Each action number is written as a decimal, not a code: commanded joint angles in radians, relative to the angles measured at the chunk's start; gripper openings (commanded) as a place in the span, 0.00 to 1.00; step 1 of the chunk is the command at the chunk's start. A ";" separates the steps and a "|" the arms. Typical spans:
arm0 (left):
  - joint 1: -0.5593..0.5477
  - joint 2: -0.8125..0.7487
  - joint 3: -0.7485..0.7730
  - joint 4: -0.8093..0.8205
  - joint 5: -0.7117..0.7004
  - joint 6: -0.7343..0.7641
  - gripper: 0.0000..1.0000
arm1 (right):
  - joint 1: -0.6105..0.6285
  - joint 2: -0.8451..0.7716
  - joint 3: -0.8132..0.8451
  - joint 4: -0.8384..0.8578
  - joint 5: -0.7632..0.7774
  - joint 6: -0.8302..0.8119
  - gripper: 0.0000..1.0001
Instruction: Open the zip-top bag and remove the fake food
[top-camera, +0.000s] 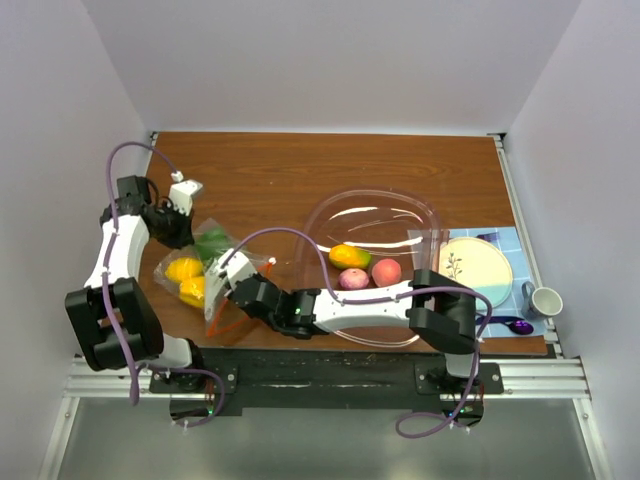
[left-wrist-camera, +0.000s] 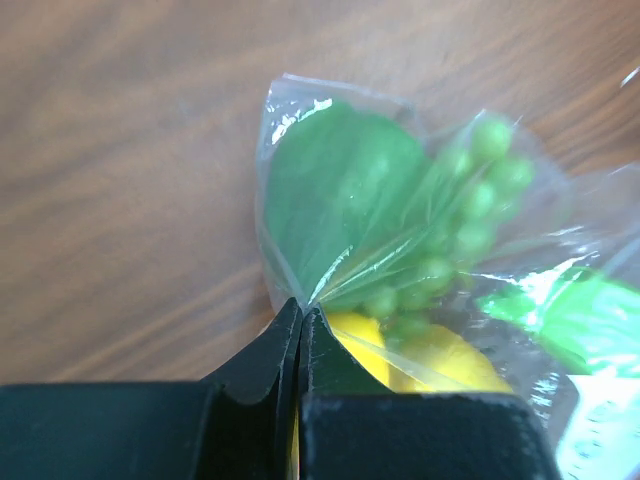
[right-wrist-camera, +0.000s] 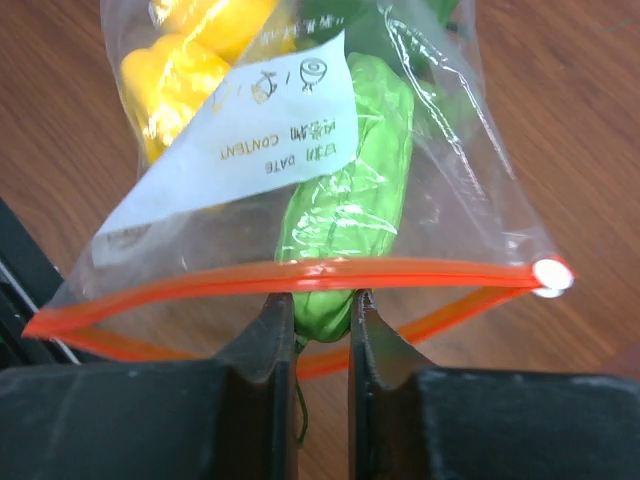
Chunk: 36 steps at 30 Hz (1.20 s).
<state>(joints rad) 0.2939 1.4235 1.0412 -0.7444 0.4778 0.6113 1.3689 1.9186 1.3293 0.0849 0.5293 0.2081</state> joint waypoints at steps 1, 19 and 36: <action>0.002 -0.051 0.118 -0.090 0.093 -0.033 0.00 | 0.001 -0.049 -0.008 -0.003 0.054 -0.010 0.01; -0.001 -0.017 0.137 -0.056 0.061 -0.061 0.00 | -0.005 -0.648 -0.209 -0.614 0.214 0.091 0.04; -0.076 -0.015 0.053 -0.056 0.039 -0.074 0.00 | -0.257 -0.570 -0.269 -0.542 0.344 0.133 0.99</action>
<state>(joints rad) 0.2241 1.4033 1.1366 -0.8314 0.5385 0.5587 1.1061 1.3640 0.9871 -0.5301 0.8471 0.3534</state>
